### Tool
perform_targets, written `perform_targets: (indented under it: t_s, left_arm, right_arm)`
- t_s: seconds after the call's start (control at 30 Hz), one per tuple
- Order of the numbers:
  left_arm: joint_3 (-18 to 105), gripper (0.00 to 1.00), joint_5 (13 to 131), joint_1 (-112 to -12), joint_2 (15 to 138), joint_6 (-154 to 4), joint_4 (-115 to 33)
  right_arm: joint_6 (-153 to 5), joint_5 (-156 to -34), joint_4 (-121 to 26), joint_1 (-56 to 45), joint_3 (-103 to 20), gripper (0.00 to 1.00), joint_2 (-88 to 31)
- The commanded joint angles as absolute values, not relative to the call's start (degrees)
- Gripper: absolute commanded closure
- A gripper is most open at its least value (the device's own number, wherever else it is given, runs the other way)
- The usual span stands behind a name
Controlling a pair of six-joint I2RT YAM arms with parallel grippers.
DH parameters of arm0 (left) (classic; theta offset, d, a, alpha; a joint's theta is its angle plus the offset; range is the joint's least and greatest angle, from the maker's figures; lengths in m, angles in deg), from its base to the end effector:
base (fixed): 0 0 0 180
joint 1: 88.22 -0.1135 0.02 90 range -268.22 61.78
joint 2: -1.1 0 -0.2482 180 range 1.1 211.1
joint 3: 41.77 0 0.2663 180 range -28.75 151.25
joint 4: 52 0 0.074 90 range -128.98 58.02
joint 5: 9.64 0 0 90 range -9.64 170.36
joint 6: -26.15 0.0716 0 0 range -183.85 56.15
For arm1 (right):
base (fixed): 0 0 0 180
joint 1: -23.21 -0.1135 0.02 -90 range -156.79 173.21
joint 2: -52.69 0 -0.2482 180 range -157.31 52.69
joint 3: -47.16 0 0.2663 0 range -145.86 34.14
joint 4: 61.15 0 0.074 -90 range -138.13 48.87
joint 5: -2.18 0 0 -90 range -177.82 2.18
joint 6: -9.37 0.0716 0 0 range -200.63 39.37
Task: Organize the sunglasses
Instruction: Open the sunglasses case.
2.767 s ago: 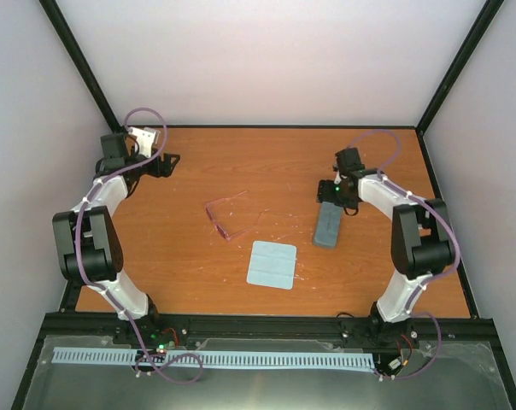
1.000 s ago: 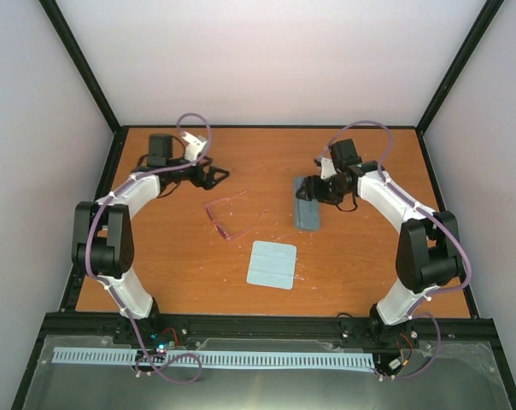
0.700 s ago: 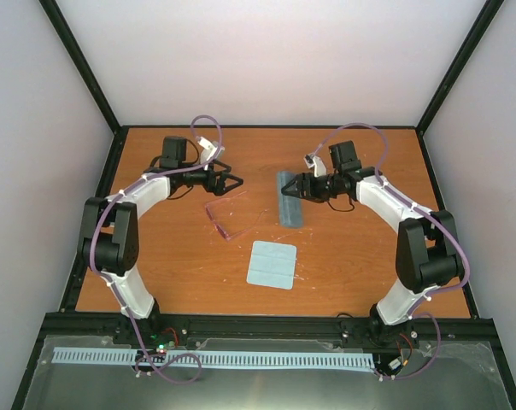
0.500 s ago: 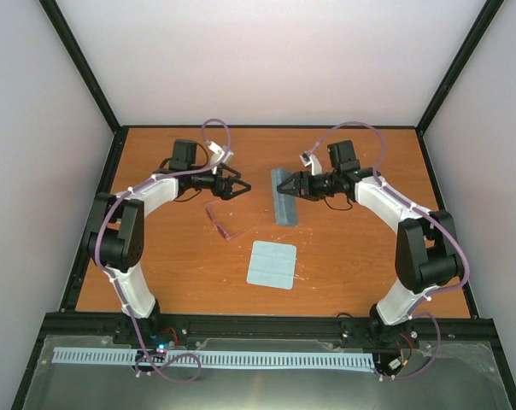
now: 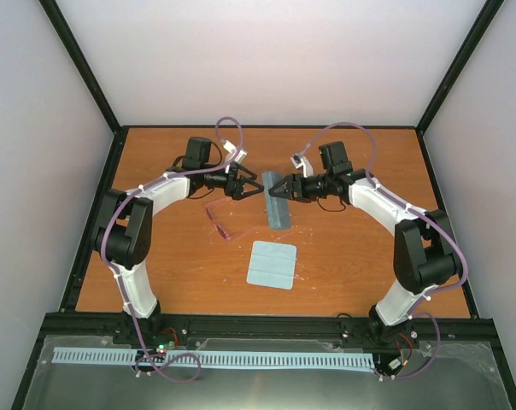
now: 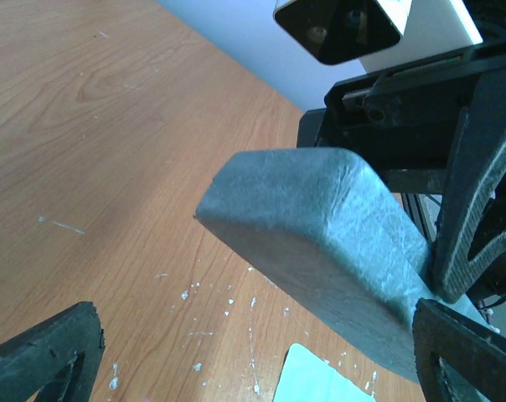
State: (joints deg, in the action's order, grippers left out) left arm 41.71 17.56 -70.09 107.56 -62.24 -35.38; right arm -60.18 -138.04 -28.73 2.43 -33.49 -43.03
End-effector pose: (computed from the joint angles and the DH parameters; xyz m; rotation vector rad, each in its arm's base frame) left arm 0.3772 -0.1905 0.1795 0.9353 1.9266 -1.3826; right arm 0.3384 0.1873 0.2029 -0.4445 2.3991 1.3817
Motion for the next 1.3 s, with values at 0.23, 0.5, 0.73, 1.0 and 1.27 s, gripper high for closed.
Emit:
perform_targets:
  t_s: [0.23, 0.5, 0.73, 1.0, 1.27]
  left_arm:
    - [44.3, 0.01, 16.9, -69.7, 110.8, -63.3, -37.7]
    - [47.3, 0.03, 24.2, -69.5, 115.8, -59.7, -34.2]
    - [50.8, 0.04, 28.4, -69.5, 119.1, -58.3, -31.0]
    - [51.7, 0.04, 30.3, -69.4, 120.3, -57.8, -30.6]
    - [50.4, 0.01, 34.1, -69.5, 118.8, -56.4, -30.2]
  right_arm:
    - [-60.2, -140.3, -30.5, 0.8, -34.3, 0.61, -43.0]
    - [-60.7, -143.0, -30.4, 0.5, -34.7, 0.64, -39.8]
    - [-60.0, -144.3, -31.8, 0.4, -34.0, 0.72, -36.5]
    - [-59.4, -143.4, -32.1, 0.4, -32.9, 0.80, -36.8]
    - [-59.8, -135.4, -26.9, 2.6, -33.3, 0.81, -41.6]
